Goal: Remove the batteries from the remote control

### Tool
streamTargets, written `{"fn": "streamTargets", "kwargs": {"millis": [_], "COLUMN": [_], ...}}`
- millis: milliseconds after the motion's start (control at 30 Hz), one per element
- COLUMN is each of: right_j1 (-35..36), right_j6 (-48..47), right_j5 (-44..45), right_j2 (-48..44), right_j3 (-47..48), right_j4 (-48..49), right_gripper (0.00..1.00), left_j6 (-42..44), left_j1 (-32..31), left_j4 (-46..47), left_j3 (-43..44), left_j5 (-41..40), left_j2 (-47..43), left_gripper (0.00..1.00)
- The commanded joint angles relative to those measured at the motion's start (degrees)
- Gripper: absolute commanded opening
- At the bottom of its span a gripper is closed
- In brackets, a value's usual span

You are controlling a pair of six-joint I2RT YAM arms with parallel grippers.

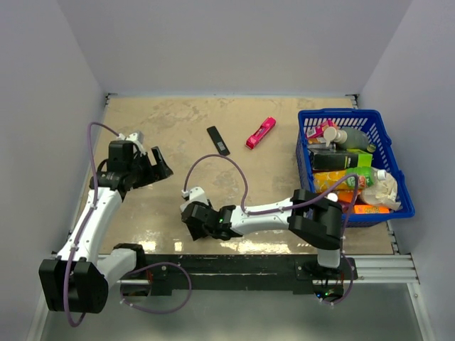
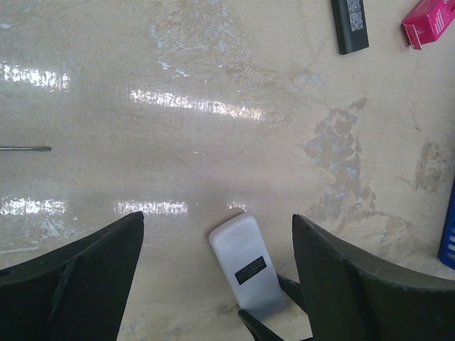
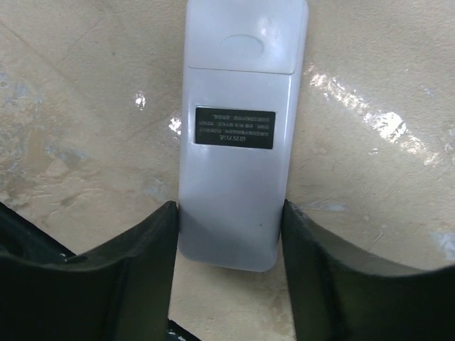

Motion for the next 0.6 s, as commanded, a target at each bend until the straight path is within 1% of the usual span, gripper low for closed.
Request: {"fn": "streamTargets", "kwargs": {"millis": [0, 67, 200, 233, 300, 333, 400, 433, 467, 500, 567], "right_j1": [0.37, 0.37, -0.07, -0.42, -1.56, -2.0, -3.76, -4.55, -6.38, -7.27, -9.73], "right_j6": [-0.83, -3.02, -7.42, -8.13, -9.62, -10.06, -10.59, -10.68, -10.51, -10.33, -9.98], "right_j5": [4.16, 4.6, 3.55, 1.89, 0.04, -1.19, -4.7, -6.28, -9.69, -11.29, -15.41], "right_j2": [-2.27, -5.41, -12.28, -13.42, -17.28, -18.78, -22.81, -24.14, -25.46, -28.17, -30.3], "right_j3": [-0.23, -1.45, -3.92, -4.27, -5.5, -6.03, -7.87, -8.66, -10.41, -11.38, -13.58], "right_j4": [0.07, -0.2, 0.42, 0.51, 0.59, 0.85, 1.56, 2.26, 3.92, 4.89, 7.61], "right_gripper": [0.45, 0.38, 0.33, 0.33, 0.33, 0.33, 0.32, 0.31, 0.31, 0.31, 0.3], "left_j6": [2.15, 3.38, 4.88, 5.32, 5.5, 5.5, 4.36, 3.74, 2.26, 1.55, -0.2], "left_j1": [0.46, 0.37, 0.28, 0.28, 0.2, 0.2, 0.11, 0.02, 0.02, -0.07, -0.42], "left_j4": [1.63, 2.51, 5.41, 5.94, 7.08, 8.65, 10.76, 13.56, 14.89, 16.21, 19.99], "left_j3": [0.11, -0.24, -1.65, -1.91, -2.35, -2.7, -4.1, -4.64, -5.34, -6.3, -7.71], "left_j5": [3.14, 6.39, 14.3, 17.53, 20.01, 23.68, 28.18, 32.64, 34.51, 37.23, 40.49], "left_j2": [0.98, 0.99, 0.11, -0.07, -0.33, -0.42, -0.77, -1.03, -1.82, -2.26, -3.32], "left_gripper": [0.87, 0.85, 0.81, 0.8, 0.79, 0.79, 0.78, 0.77, 0.77, 0.77, 0.77]}}
